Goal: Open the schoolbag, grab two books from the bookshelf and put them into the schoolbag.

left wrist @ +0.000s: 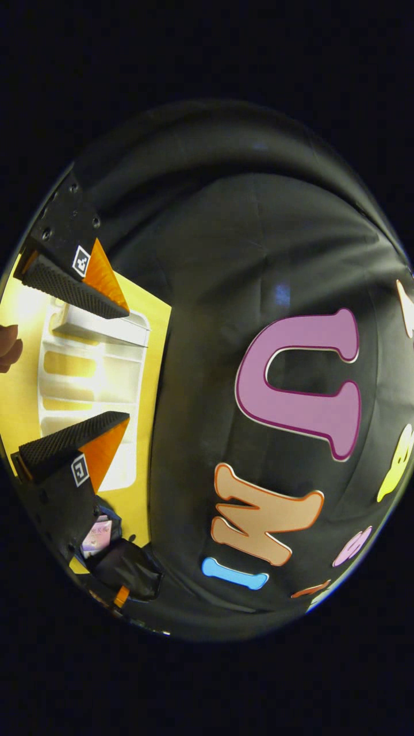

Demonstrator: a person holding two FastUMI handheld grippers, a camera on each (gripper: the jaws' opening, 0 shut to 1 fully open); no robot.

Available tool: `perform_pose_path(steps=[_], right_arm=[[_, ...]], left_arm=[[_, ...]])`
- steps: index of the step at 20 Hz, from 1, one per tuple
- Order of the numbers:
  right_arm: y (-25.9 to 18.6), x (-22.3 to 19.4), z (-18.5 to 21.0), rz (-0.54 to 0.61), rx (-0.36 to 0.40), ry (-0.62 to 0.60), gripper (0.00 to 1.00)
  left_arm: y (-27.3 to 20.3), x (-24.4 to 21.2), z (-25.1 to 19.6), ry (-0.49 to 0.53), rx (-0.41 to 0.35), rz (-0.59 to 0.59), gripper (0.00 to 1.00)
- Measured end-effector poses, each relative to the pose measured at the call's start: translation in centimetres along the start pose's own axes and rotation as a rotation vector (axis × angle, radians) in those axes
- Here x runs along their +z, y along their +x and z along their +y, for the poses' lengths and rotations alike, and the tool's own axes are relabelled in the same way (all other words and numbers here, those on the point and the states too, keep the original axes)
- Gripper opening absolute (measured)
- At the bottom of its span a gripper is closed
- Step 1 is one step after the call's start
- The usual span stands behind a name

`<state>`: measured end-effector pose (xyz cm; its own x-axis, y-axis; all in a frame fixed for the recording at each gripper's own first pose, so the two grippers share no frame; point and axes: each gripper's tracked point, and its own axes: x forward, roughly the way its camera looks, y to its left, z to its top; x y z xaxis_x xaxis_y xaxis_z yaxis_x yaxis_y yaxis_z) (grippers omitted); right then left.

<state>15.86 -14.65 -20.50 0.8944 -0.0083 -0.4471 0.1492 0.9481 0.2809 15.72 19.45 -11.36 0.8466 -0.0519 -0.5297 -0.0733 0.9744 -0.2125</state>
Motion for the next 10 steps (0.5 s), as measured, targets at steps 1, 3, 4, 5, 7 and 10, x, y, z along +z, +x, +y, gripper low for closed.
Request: perform_pose_path(steps=[1, 3, 4, 5, 7, 10], right_arm=[[0.0, 0.0, 0.1, 0.003, 0.001, 0.004, 0.03], [0.1, -0.2, -0.2, 0.006, -0.009, 0.015, 0.03], [0.1, -0.2, -0.2, 0.006, -0.014, 0.017, 0.03], [0.1, -0.1, -0.2, 0.003, -0.018, 0.015, 0.03], [0.1, 0.0, -0.2, 0.003, -0.026, 0.013, 0.03], [0.1, 0.0, -0.3, 0.001, -0.034, 0.019, 0.03]], left_arm=[[0.8, -0.6, 0.8, 0.008, 0.004, 0.031, 0.92], [2.2, -2.0, 1.4, 0.008, -0.002, 0.098, 0.95], [3.1, -2.9, 1.5, 0.002, -0.011, 0.137, 0.95], [3.9, -3.7, 1.9, -0.004, -0.015, 0.172, 0.95], [5.1, -5.5, 2.4, -0.032, -0.028, 0.227, 0.95], [6.4, -7.4, 3.1, -0.04, -0.019, 0.3, 0.95]])
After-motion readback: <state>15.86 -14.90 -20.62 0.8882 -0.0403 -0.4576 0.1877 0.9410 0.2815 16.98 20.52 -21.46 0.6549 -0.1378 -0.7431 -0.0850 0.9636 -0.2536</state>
